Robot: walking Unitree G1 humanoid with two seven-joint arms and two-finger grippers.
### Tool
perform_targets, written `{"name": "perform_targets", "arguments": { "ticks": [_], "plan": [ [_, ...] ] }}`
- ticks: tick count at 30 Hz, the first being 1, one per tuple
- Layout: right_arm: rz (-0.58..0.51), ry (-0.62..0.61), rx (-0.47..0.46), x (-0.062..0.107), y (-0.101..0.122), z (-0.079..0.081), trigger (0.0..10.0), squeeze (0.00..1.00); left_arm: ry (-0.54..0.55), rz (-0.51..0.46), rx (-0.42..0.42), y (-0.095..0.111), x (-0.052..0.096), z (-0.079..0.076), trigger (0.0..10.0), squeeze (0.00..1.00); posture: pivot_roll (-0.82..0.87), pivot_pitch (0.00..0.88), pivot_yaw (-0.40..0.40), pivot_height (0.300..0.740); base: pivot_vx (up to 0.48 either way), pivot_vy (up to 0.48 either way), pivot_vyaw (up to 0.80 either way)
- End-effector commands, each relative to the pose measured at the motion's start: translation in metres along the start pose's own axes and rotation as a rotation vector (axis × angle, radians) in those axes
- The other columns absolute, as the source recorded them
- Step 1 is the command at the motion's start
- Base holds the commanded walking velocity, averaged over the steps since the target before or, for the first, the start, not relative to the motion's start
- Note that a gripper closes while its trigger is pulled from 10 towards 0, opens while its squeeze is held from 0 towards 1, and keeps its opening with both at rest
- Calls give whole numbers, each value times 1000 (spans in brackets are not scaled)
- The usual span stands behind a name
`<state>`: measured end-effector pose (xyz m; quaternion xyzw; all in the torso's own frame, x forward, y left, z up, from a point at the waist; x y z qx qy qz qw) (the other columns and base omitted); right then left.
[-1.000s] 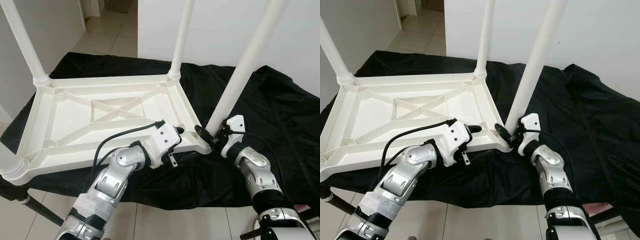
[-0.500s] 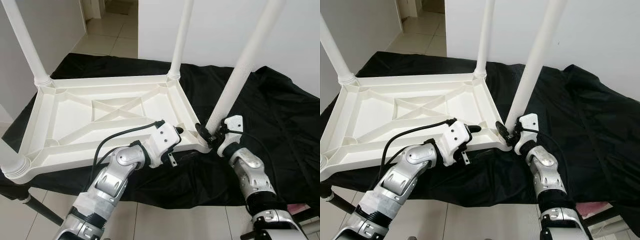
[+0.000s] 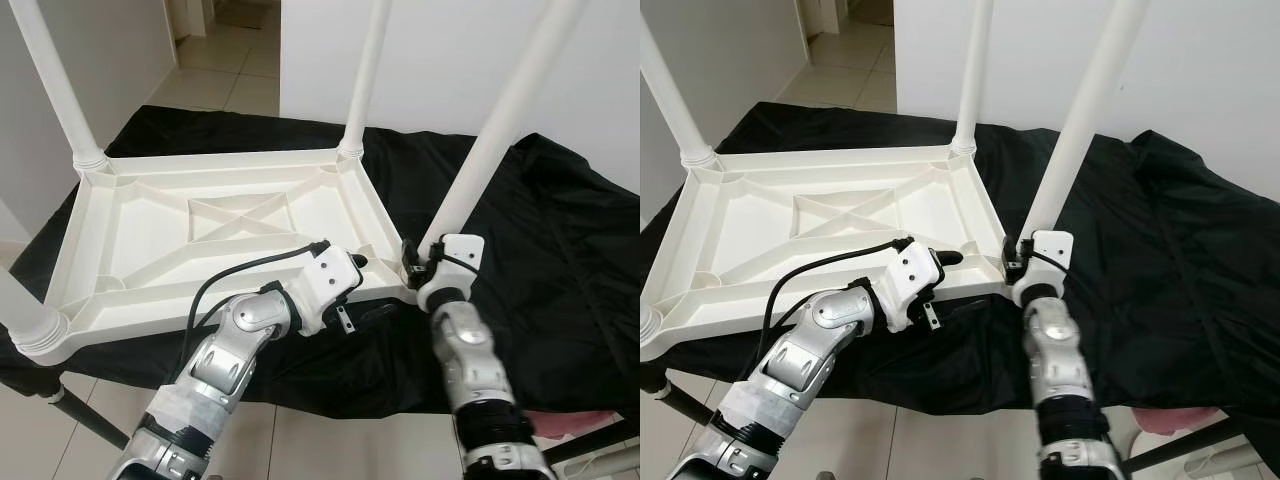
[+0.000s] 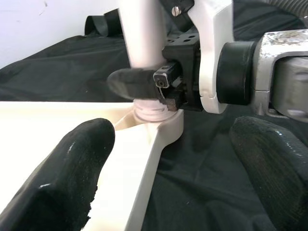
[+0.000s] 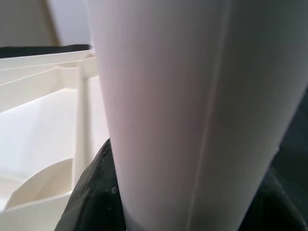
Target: Building children table
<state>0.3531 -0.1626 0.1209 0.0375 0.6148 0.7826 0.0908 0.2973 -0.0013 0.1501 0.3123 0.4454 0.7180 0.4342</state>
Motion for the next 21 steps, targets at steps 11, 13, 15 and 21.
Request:
{"name": "perform_targets", "arguments": {
  "ticks": [11, 13, 15, 21],
  "plan": [
    [28, -76, -8, 6, -3, -7, 10000, 0, 27, 15, -3, -3, 0, -1, 10000, 0, -10, 0, -66, 740, 0, 0, 0],
    [27, -76, -11, 6, -3, -5, 10000, 0, 31, 14, -2, -3, 0, 0, 10000, 0, -10, 0, -66, 740, 0, 0, 0],
    [21, -76, -12, 6, -1, -2, 10000, 0, 32, 15, -2, -3, 1, 0, 10000, 0, -10, 0, -66, 740, 0, 0, 0],
    [0, -66, -15, 6, 4, -2, 10000, 1000, 34, 12, 1, -3, 0, -2, 10000, 0, -10, 0, -69, 740, 0, 0, 0]
  ]
}}
Point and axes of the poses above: a point about 5 cm out from each wrist's last joint towards the gripper, its own x axis pointing back from the gripper into the wrist, its own y axis along the axis of the wrist's last joint, z = x × y, the point moved 4 cm from there along -x, pointing out of the wrist towards the gripper, and after that the axes turned 8 degrees about -x, right-handed, at the moved point
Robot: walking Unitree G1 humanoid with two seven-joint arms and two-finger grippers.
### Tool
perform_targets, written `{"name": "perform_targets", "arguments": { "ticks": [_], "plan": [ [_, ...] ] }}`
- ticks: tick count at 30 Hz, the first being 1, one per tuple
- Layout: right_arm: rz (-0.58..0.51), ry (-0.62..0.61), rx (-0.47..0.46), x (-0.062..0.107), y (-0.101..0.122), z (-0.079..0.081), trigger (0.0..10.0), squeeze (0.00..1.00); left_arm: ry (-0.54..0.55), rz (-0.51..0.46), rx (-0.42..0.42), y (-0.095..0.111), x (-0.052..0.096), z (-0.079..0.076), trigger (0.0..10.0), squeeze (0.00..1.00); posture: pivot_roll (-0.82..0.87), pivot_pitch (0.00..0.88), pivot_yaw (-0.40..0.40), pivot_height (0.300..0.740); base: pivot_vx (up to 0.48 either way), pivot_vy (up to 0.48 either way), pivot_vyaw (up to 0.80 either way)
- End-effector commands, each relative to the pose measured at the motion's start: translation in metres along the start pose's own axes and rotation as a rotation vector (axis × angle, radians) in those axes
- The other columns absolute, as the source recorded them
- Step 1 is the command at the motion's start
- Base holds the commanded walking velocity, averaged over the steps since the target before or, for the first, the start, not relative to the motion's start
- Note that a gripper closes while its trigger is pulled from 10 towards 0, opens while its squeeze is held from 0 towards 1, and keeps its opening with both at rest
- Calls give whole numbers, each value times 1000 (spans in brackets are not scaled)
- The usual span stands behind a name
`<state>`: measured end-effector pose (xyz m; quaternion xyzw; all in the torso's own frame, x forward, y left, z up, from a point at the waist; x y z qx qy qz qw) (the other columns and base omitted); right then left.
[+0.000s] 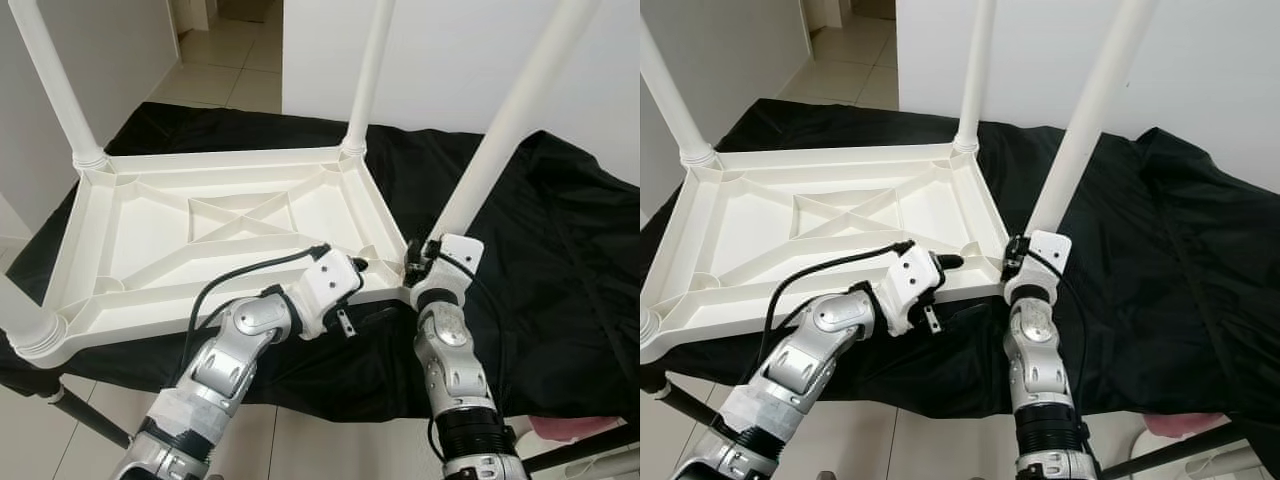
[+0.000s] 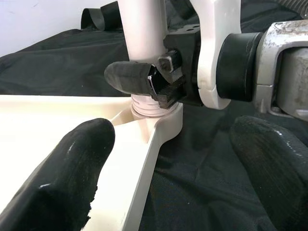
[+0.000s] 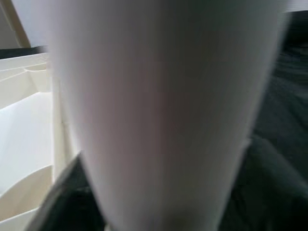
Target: Building children table
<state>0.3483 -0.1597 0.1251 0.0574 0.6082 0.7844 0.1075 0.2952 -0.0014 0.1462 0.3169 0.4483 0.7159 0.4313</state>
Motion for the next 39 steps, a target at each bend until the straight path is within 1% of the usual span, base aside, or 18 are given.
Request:
{"name": "perform_targets", "arguments": {
  "ticks": [1, 6, 9, 13, 14, 16, 17, 18, 20, 22, 25, 27, 33, 34, 35, 36, 37, 39],
  "plan": [
    [-2, -9, -8, 0, 1, -6, 10000, 1000, 38, 6, -10, 0, 0, 2, 10000, 0, -10, 0, -69, 740, 0, 0, 0],
    [5, 7, -24, -3, 2, -11, 10000, 1000, 39, 7, -10, 0, -1, 2, 10000, 0, -13, 0, -73, 740, 0, 0, 0],
    [-10, 44, -1, -5, 6, -18, 10000, 1000, 38, 8, -7, -1, 0, 1, 10000, 0, -17, 0, -71, 740, 0, 0, 0],
    [-14, 51, 7, -6, 7, -19, 10000, 1000, 37, 8, -7, -1, 0, 1, 10000, 0, -17, 0, -71, 740, 0, 0, 0],
    [-6, 81, 9, -6, 7, -21, 10000, 506, 36, 8, -6, -1, 0, 1, 10000, 0, -17, 0, -71, 740, 0, 0, 0],
    [-6, 81, 9, -6, 7, -21, 10000, 506, 36, 8, -6, -1, 0, 1, 10000, 0, -17, 0, -71, 740, 0, 0, 0],
    [10, 141, 9, -8, 6, -22, 10000, 0, 39, 8, -7, -1, -1, 2, 10000, 0, -20, 0, -74, 740, 0, 0, 0],
    [10, 141, 9, -8, 6, -22, 10000, 0, 39, 8, -7, -1, -1, 2, 10000, 0, -20, 0, -74, 740, 0, 0, 0],
    [23, 255, 14, -10, 8, -24, 10000, 0, 44, 6, -7, 0, -2, 4, 10000, 0, -24, 0, -67, 740, 0, 0, 0],
    [23, 255, 14, -10, 8, -24, 10000, 0, 44, 6, -7, 0, -2, 4, 10000, 0, -24, 0, -67, 740, 0, 0, 0],
    [42, 424, 77, -11, 12, -22, 10000, 0, 34, 1, -13, 0, -3, 4, 10000, 0, -30, 0, -66, 740, 0, 0, 0],
    [53, 481, 105, -11, 11, -23, 10000, 0, 34, -2, -14, 0, -3, 5, 10000, 0, -29, 0, -66, 740, 0, 0, 0],
    [42, 496, 120, -10, 10, -22, 10000, 0, 59, -12, 1, -1, 0, 10, 10000, 0, -22, 0, -73, 740, 0, 0, 0],
    [34, 482, 100, -9, 8, -22, 10000, 0, 93, -19, 20, -2, 2, 15, 10000, 0, -22, 0, -73, 740, 0, 0, 0],
    [34, 482, 100, -9, 8, -22, 10000, 0, 93, -19, 20, -2, 2, 15, 10000, 0, -22, 0, -73, 740, 0, 0, 0],
    [26, 460, 78, -7, 6, -21, 10000, 0, 131, -25, 46, -2, 4, 21, 10000, 0, -22, 0, -70, 740, 0, 0, 0],
    [26, 460, 78, -7, 6, -21, 10000, 0, 131, -25, 46, -2, 4, 21, 10000, 0, -22, 0, -70, 740, 0, 0, 0],
    [48, 435, 8, -4, -1, -16, 10000, 0, 225, -55, 133, -4, 8, 32, 10000, 0, -25, 0, -58, 740, 0, 0, 0]
  ]
}}
Point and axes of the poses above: a point about 5 cm out from each wrist's last joint towards the gripper, its own x axis pointing back from the gripper into the wrist, its own y axis along the axis of the wrist's last joint, z = x × y, the point moved 4 cm from there along -x, pointing out of the wrist towards the gripper, and after that the axes turned 8 degrees about -x, right-handed, at the moved point
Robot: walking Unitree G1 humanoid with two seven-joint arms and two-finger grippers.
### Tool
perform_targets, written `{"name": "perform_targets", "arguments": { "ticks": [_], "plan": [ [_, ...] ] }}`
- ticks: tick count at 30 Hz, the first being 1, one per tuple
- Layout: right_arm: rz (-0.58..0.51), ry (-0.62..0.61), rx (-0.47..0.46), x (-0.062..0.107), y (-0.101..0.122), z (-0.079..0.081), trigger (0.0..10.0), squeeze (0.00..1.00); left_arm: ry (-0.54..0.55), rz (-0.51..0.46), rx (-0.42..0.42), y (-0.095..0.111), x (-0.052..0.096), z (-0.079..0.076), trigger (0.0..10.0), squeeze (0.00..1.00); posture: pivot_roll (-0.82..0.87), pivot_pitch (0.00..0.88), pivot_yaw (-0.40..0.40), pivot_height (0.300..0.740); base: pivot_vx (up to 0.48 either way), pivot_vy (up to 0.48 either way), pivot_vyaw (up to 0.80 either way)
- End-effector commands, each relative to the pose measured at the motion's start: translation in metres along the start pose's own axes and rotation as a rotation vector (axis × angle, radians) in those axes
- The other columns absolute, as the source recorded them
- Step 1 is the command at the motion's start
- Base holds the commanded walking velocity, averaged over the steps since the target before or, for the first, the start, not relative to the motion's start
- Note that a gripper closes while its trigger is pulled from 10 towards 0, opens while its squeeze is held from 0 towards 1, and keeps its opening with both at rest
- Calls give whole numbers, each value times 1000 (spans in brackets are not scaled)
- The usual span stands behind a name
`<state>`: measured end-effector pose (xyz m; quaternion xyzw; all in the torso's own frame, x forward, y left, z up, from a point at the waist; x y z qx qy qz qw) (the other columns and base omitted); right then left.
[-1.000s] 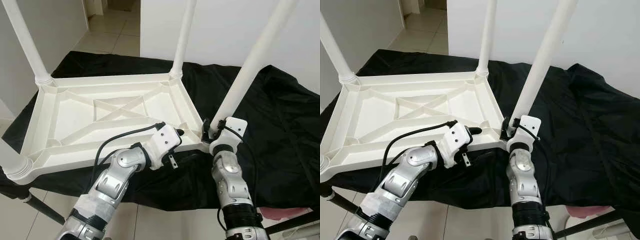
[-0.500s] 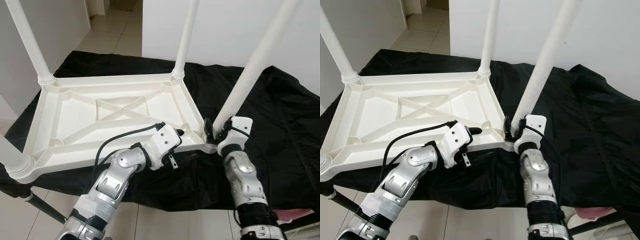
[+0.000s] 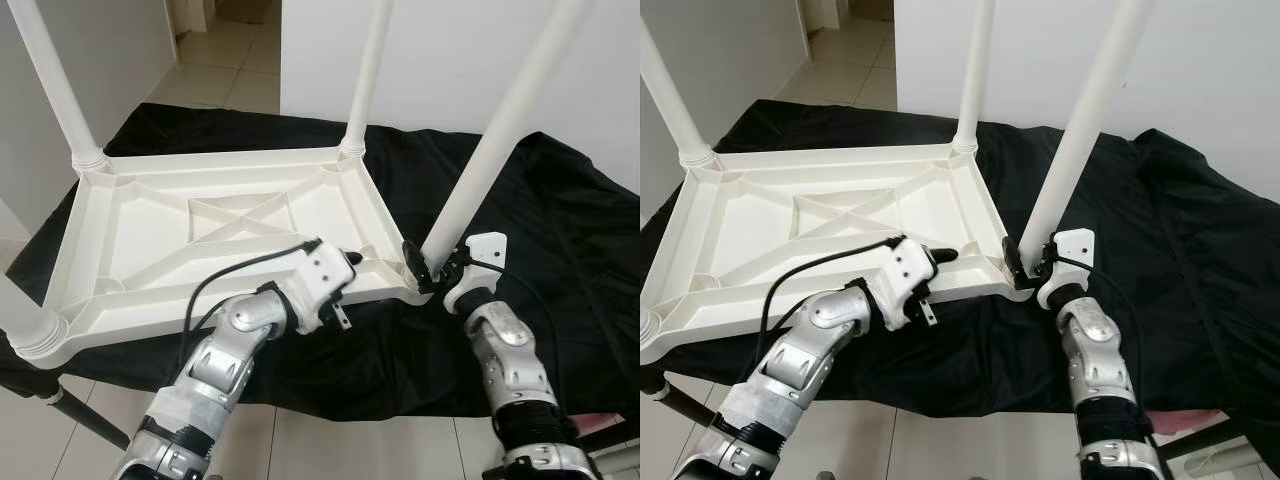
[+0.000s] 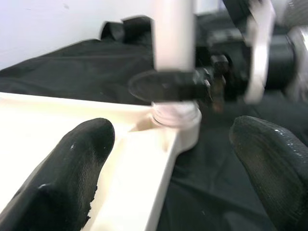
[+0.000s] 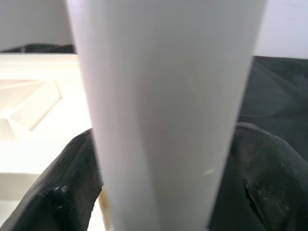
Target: Building children table
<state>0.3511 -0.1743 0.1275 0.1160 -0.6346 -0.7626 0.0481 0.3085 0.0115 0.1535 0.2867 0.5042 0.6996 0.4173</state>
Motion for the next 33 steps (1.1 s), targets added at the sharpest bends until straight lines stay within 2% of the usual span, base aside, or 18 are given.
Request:
{"name": "perform_targets", "arguments": {
  "ticks": [1, 2, 5, 9, 15, 20, 22, 24, 26, 30, 32, 33],
  "plan": [
    [13, -33, -46, 3, -7, -2, 10000, 0, 132, -1, 51, -2, 0, 14, 10000, 0, -25, 0, -58, 740, 0, 0, 0],
    [13, -33, -46, 3, -7, -2, 10000, 0, 132, -1, 51, -2, 0, 14, 10000, 0, -25, 0, -58, 740, 0, 0, 0],
    [8, -81, -52, 3, -13, 5, 10000, 0, 259, -25, 154, -6, 2, 27, 10000, 0, -27, 0, -55, 740, 0, 0, 0],
    [-19, -126, -35, 4, -12, 5, 10000, 0, 323, -26, 203, -6, 2, 33, 10000, 0, -24, 0, -56, 740, 0, 0, 0],
    [-35, -79, -2, 5, -8, 9, 10000, 0, 359, 0, 201, -10, 6, 38, 10000, 0, -23, 0, -56, 740, 0, 0, 0],
    [-30, -28, -26, 5, -7, 9, 10000, 0, 369, 7, 185, -10, 8, 38, 10000, 0, -20, 0, -62, 740, 0, 0, 0],
    [-18, 15, -3, 7, -3, 1, 10000, 0, 352, 27, 162, -13, 13, 34, 10000, 0, -21, 0, -63, 740, 0, 0, 0],
    [-18, 15, -3, 7, -3, 1, 10000, 0, 352, 27, 162, -13, 13, 34, 10000, 0, -21, 0, -63, 740, 0, 0, 0],
    [-20, 62, 19, 8, 3, -5, 10000, 0, 301, 27, 142, -10, 14, 24, 10000, 0, -20, 0, -66, 740, 0, 0, 0],
    [-5, 118, 34, 7, 5, -7, 10000, 0, 253, 19, 110, -6, 14, 15, 10000, 0, -22, 0, -63, 740, 0, 0, 0],
    [55, 224, 59, 4, 7, -14, 10000, 0, 82, -33, 28, 2, 14, -8, 10000, 0, -20, 0, -61, 740, 0, 0, 0],
    [55, 224, 59, 4, 7, -14, 10000, 0, 82, -33, 28, 2, 14, -8, 10000, 0, -20, 0, -61, 740, 0, 0, 0]
  ]
}}
Point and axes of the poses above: a point about 5 cm out from each wrist's last joint towards the gripper, its own x axis pointing back from the gripper into the wrist, its own y axis along the axis of the wrist's last joint, z = x × y, the point moved 4 cm from there along -x, pointing out of the wrist towards the gripper, and after that the axes turned 8 degrees about -x, right-handed, at the moved point
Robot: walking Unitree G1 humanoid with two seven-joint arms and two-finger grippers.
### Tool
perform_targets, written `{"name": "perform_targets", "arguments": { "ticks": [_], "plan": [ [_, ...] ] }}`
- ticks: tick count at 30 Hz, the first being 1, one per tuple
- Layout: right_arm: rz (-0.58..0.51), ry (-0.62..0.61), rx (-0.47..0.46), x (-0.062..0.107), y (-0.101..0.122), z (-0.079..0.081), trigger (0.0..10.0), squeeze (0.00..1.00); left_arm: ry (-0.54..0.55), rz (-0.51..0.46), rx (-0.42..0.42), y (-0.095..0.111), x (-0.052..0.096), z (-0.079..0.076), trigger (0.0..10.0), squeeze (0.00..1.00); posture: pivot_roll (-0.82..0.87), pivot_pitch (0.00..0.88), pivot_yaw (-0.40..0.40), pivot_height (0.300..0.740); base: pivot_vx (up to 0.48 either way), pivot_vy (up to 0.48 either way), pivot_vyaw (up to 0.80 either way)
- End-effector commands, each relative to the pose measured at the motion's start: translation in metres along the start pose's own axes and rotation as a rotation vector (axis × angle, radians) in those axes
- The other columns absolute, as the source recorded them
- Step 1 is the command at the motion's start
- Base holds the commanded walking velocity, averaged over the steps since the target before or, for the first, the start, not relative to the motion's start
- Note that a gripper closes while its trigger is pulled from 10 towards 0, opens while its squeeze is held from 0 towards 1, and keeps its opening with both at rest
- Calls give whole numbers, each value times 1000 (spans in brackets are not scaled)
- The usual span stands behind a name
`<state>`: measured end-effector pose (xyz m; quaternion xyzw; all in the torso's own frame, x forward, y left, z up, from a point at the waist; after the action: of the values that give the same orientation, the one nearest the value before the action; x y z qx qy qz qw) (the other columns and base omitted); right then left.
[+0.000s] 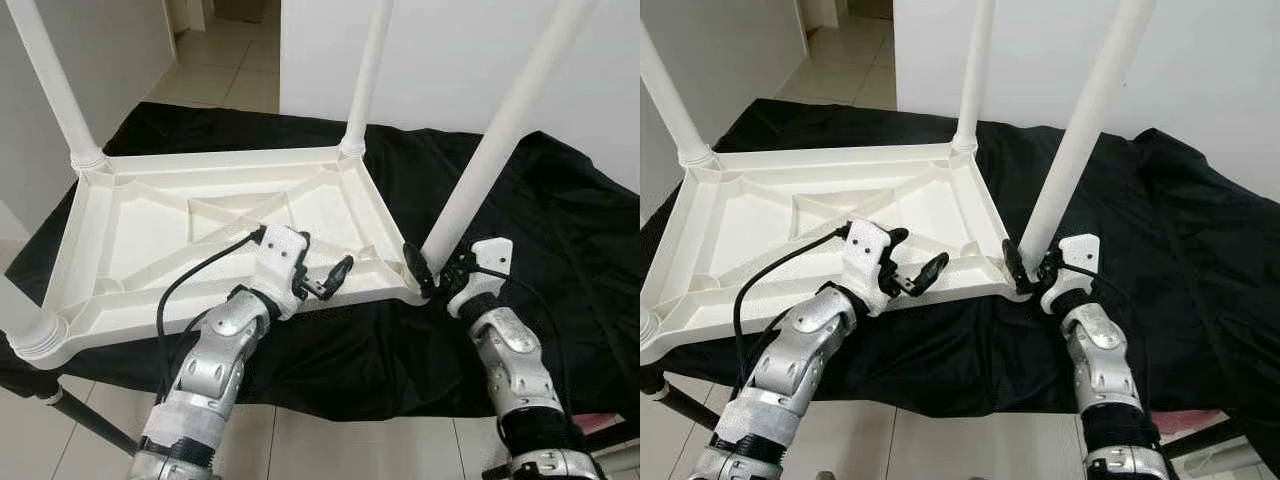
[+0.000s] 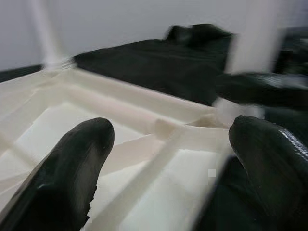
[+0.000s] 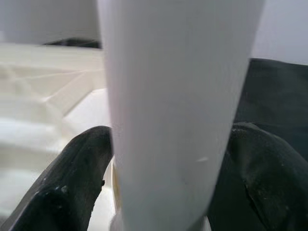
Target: Building children table
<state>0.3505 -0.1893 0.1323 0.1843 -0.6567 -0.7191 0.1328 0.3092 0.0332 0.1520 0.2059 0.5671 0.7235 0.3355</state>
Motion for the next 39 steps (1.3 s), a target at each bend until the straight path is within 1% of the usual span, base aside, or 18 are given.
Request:
{"name": "perform_targets", "arguments": {
  "ticks": [1, 3, 7, 10, 12, 16, 18, 19, 20, 21, 22, 23, 24, 26, 28, 31, 38, 39],
  "plan": [
    [31, 54, -22, 1, -3, -1, 10000, 0, -247, -26, -9, 3, 2, -27, 10000, 0, -18, 0, -62, 740, 0, 0, 0],
    [65, 117, -33, 2, -7, 2, 10000, 0, -279, -18, 10, 1, 4, -31, 10000, 0, -16, 0, -62, 740, 0, 0, 0],
    [79, 146, -44, 1, -9, 3, 10000, 0, -295, -18, 6, 2, 4, -33, 10000, 0, -10, 0, -64, 740, 0, 0, 0],
    [121, 213, -18, -2, -13, 7, 10000, 0, -324, -23, 0, 7, 4, -36, 10000, 0, 0, 0, -66, 740, 0, 0, 0],
    [137, 234, -14, -3, -15, 8, 10000, 0, -333, -19, -5, 7, 4, -38, 10000, 0, 5, 0, -68, 740, 0, 0, 0],
    [145, 244, -3, -5, -15, 6, 10000, 0, -344, -15, -18, 6, 5, -40, 10000, 0, 8, 0, -69, 740, 0, 0, 0],
    [147, 249, 8, -6, -14, 2, 10000, 0, -347, -20, -22, 7, 5, -41, 10000, 0, 8, 0, -68, 740, 0, 0, 0],
    [150, 245, 23, -7, -13, -1, 9294, 0, -362, -28, -1, 8, 5, -44, 10000, 0, 6, 0, -67, 740, 0, 0, 0],
    [151, 246, 32, -8, -11, -3, 9294, 0, -380, -36, 16, 8, 6, -47, 10000, 0, 6, 0, -67, 740, 0, 0, 0],
    [151, 246, 32, -8, -11, -3, 9294, 0, -380, -36, 16, 8, 6, -47, 10000, 0, 6, 0, -67, 740, 0, 0, 0],
    [151, 247, 35, -9, -10, -5, 5608, 0, -399, -39, 26, 8, 7, -50, 10000, 0, 4, 0, -67, 740, 0, 0, 0],
    [151, 249, 35, -9, -9, -6, 5608, 0, -411, -39, 31, 8, 7, -52, 10000, 0, 4, 0, -67, 740, 0, 0, 0],
    [155, 252, 36, -9, -8, -7, 196, 0, -431, -39, 41, 8, 9, -56, 10000, 0, 3, 0, -68, 740, 0, 0, 0],
    [161, 251, 46, -9, -8, -9, 0, 0, -452, -44, 55, 10, 10, -60, 10000, 0, 4, 0, -68, 740, 0, 0, 0],
    [162, 250, 47, -9, -8, -11, 0, 0, -459, -52, 64, 12, 11, -61, 10000, 0, 6, 0, -65, 740, 0, 0, 0],
    [159, 235, 49, -9, -5, -16, 0, 0, -450, -58, 61, 14, 10, -59, 10000, 0, 1, 0, -66, 740, 0, 0, 0],
    [153, 227, 44, -9, -5, -18, 0, 0, -434, -51, 53, 13, 8, -56, 10000, 0, -3, 0, -64, 740, 0, 0, 0],
    [150, 213, 45, -9, -5, -18, 2588, 0, -416, -44, 38, 11, 6, -54, 10000, 0, -5, 0, -58, 740, 0, 0, 0]
  ]
}}
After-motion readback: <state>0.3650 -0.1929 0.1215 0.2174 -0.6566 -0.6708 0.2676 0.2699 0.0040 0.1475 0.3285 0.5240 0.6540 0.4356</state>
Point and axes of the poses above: a point about 5 cm out from each wrist's last joint towards the gripper, its own x axis pointing back from the gripper into the wrist, its own y axis along the axis of the wrist's last joint, z = x × y, the point moved 4 cm from there along -x, pointing out of the wrist towards the gripper, and after that the axes turned 8 degrees about -x, right-handed, at the moved point
